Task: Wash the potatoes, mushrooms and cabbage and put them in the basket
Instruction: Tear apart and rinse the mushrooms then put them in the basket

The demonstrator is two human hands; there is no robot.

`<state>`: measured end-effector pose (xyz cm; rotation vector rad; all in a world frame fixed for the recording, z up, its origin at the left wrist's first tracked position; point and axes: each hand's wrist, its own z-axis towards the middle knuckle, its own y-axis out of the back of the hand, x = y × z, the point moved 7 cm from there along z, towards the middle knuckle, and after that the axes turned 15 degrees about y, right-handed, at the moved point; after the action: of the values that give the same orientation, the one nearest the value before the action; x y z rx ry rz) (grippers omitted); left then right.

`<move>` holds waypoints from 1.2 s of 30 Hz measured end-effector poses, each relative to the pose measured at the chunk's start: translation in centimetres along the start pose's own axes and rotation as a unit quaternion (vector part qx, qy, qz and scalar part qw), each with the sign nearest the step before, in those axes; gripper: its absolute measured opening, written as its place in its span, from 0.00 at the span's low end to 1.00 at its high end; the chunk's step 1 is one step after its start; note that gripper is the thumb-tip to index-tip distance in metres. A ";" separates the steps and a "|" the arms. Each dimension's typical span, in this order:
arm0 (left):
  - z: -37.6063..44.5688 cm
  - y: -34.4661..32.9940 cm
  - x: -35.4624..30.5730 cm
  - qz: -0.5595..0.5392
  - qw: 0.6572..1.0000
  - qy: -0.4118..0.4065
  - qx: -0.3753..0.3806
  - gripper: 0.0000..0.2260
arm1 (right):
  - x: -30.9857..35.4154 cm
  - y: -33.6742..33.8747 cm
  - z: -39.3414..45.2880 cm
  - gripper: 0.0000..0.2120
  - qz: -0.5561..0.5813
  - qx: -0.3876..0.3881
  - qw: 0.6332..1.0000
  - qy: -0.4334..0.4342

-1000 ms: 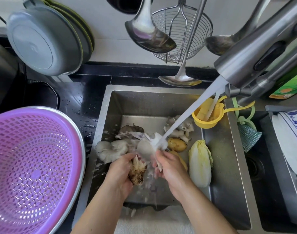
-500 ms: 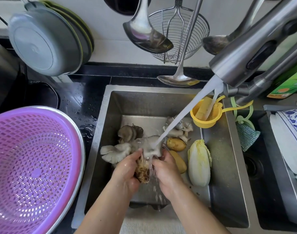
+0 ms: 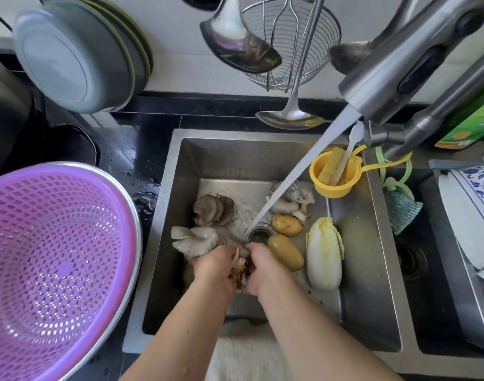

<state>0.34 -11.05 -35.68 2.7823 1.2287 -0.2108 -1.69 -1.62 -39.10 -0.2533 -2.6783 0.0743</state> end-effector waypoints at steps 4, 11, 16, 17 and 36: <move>1.6 0.8 -0.8 -0.014 1.000 -0.022 -0.001 0.24 | 0.3 -0.9 -2.5 0.18 0.022 0.022 0.999 -0.027; -0.4 0.5 -3.3 0.024 0.999 -0.037 0.024 0.14 | 4.5 -1.8 -1.8 0.09 0.132 0.023 0.988 0.082; -0.9 -0.3 -1.6 0.042 0.998 -0.009 0.036 0.11 | 5.2 -2.2 -1.7 0.18 0.182 -0.011 0.979 0.094; -0.9 -0.1 -1.6 0.034 0.999 -0.009 0.030 0.11 | 4.8 -2.3 -1.9 0.18 0.184 -0.007 0.980 0.081; 0.6 -0.7 -2.6 0.118 0.990 -0.080 -0.008 0.22 | 8.4 -2.4 -3.2 0.25 -0.393 0.093 0.841 0.359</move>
<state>-1.95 -12.50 -35.88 2.8013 0.8539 -0.3927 -8.07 -2.32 -32.42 0.7455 -1.8178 -0.0179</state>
